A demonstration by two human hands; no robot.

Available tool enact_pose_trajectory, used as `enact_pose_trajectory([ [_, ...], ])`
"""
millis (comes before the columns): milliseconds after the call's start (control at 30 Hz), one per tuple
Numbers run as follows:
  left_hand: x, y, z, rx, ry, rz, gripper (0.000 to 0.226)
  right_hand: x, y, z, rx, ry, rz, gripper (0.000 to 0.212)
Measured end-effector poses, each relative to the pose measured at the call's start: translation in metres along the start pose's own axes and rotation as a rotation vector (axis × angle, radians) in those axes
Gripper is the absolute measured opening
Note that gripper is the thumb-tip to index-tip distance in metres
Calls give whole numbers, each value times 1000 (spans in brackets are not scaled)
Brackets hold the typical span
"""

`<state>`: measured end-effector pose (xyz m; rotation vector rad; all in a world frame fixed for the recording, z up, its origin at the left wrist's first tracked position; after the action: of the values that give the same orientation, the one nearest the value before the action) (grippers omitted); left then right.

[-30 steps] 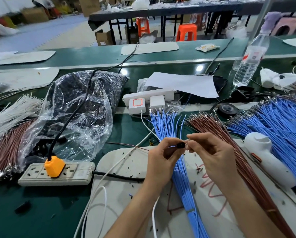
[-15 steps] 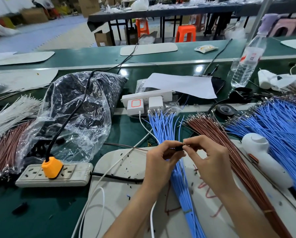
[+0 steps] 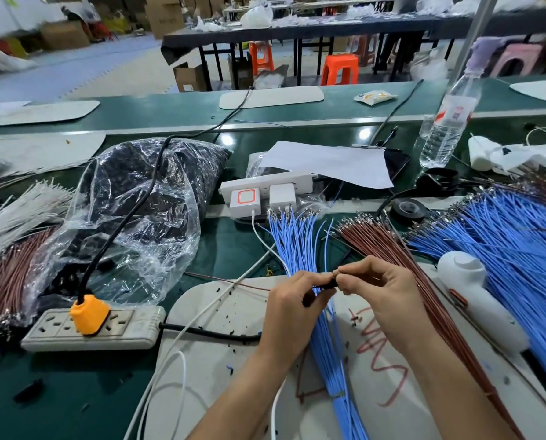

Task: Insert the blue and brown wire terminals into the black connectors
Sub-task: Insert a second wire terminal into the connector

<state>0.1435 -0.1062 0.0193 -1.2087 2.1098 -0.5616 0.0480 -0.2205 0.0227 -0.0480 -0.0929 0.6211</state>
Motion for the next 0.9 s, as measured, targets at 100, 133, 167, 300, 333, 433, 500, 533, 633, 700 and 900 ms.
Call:
enact_pose_trajectory([
  [100,0,0,-2,2,-12,-2,20,1,-1,-10,149,-170,10,10],
  [133,0,-1,-2,-2,-18,-6,21,3,-1,-13,211,-258,12,9],
  [167,0,-1,-2,-11,-17,-8,22,4,-2,-17,278,-348,11,9],
  [300,1,-4,-2,-50,30,11,24,9,0,-25,416,-550,-10,10],
  [333,1,-4,-1,-69,49,16,24,10,0,-23,399,-568,-10,10],
  [433,-1,-4,3,-109,84,9,20,9,-1,-12,259,-568,-26,15],
  [500,-2,-3,6,-151,128,3,19,6,-1,-5,189,-545,-25,18],
  [533,-2,-3,6,-172,160,-2,17,6,0,-3,180,-545,-14,18],
  [633,-5,-4,2,-186,230,-20,19,9,3,3,153,-516,40,15],
  [700,-7,-5,-1,-171,227,-23,25,13,6,5,103,-451,55,16],
  [900,-3,-4,1,-135,195,-16,17,12,8,11,-22,-290,36,14],
])
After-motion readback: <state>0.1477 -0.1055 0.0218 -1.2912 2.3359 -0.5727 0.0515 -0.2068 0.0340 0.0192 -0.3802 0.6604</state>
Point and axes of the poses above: each hand's wrist, its own y-axis away from the middle knuckle, its own x-axis out of the palm, z = x × y, the point moved 7 cm from there along -y, towards the middle knuckle, and after that the axes turned 8 degrees about -z, right-handed, at the moved point
